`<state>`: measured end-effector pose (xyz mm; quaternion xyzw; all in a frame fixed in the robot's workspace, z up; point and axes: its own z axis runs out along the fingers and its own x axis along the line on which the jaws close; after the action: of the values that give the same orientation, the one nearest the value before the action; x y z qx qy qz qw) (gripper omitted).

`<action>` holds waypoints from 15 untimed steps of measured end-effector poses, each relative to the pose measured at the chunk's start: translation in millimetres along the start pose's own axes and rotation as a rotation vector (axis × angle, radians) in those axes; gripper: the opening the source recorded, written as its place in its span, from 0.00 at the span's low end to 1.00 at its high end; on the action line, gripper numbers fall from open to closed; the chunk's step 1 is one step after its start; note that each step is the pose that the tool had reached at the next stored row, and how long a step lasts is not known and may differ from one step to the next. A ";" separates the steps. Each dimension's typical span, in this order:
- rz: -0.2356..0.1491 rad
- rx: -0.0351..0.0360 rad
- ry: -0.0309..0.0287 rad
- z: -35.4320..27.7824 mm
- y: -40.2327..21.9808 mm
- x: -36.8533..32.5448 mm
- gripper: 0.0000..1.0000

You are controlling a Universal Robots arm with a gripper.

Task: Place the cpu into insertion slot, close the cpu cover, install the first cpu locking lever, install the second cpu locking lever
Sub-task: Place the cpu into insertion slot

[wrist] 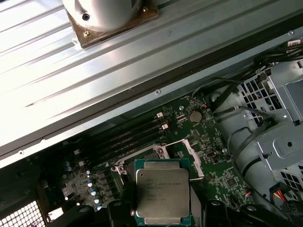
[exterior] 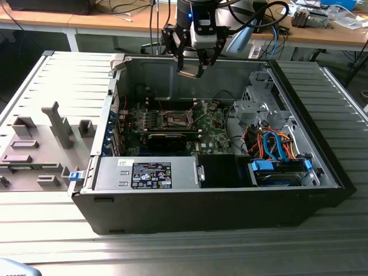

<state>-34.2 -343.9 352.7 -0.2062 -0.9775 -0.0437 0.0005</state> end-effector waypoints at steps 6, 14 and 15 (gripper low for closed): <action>0.003 0.0000 -0.0002 0.0 0.0 0.0 0.55; 0.007 -0.0001 -0.0005 0.0 0.0 0.0 0.55; 0.010 -0.0001 -0.0009 0.0 0.0 0.0 0.55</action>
<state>-34.2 -343.9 352.7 -0.2112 -0.9765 -0.0437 0.0003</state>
